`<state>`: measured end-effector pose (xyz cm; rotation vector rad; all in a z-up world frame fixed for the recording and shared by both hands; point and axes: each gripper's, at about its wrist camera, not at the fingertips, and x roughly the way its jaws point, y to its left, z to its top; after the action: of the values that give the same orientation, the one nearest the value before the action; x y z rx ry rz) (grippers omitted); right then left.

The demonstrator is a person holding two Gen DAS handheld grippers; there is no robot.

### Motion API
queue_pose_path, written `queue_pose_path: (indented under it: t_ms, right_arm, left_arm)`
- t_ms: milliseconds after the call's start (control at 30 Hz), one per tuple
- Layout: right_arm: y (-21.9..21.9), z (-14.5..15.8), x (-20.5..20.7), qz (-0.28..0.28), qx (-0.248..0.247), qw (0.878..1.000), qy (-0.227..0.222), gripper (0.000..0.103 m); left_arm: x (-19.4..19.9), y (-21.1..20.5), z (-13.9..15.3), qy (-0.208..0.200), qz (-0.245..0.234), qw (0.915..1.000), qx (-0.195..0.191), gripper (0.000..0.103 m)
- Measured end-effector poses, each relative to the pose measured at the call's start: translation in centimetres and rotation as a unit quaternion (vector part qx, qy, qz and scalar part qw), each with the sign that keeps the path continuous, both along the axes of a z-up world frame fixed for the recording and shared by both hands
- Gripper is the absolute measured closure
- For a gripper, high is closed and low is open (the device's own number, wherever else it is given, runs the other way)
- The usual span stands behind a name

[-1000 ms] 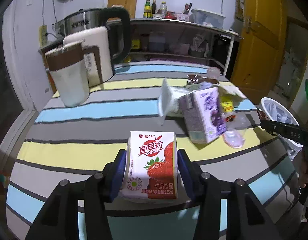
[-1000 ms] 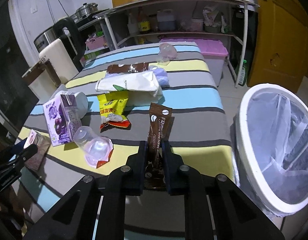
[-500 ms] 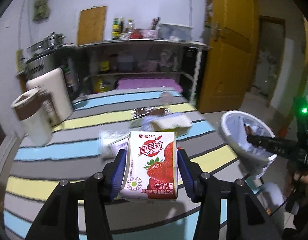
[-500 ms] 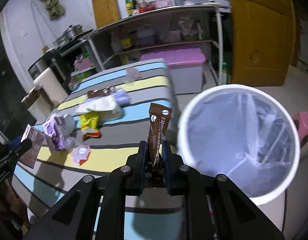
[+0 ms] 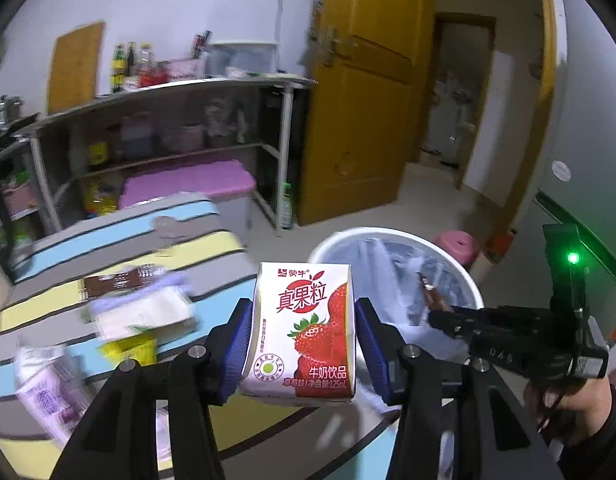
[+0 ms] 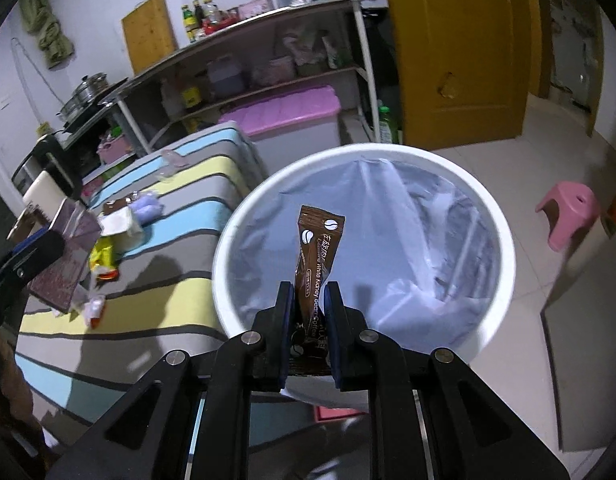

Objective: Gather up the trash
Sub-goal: 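Carry both items over the white bin and open both tools to drop them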

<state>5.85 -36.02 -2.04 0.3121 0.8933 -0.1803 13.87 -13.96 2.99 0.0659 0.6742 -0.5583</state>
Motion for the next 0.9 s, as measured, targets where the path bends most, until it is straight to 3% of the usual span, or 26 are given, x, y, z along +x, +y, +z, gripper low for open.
queue_pose_path:
  t_ms: [433,500,567,900]
  right_arm:
    - [-3.1,-1.3,-0.6,-0.02,0.006,1.0,0.021,0.085]
    - [-3.5,-1.4,-0.6,-0.025,0.008,0.999,0.022,0.066]
    - [-3.9,-1.5,-0.9,-0.03,0.013,0.999,0.017,0.056]
    - [-4.5,-0.9,-1.8,-0.049,0.014,0.999,0.002,0.056]
  left_arm:
    - [3.6,-7.3,-3.1,0.046,-0.067,0.9966,-0.014,0.051]
    - [3.9,-8.0,-3.7,0.053,-0.071,0.996,-0.012,0.051]
    - [4.2,-8.4,-4.1,0.062,-0.077,0.995,-0.013,0.051]
    - [3.9,-8.6,-4.4,0.06,-0.081,0.9948,-0.014,0.046]
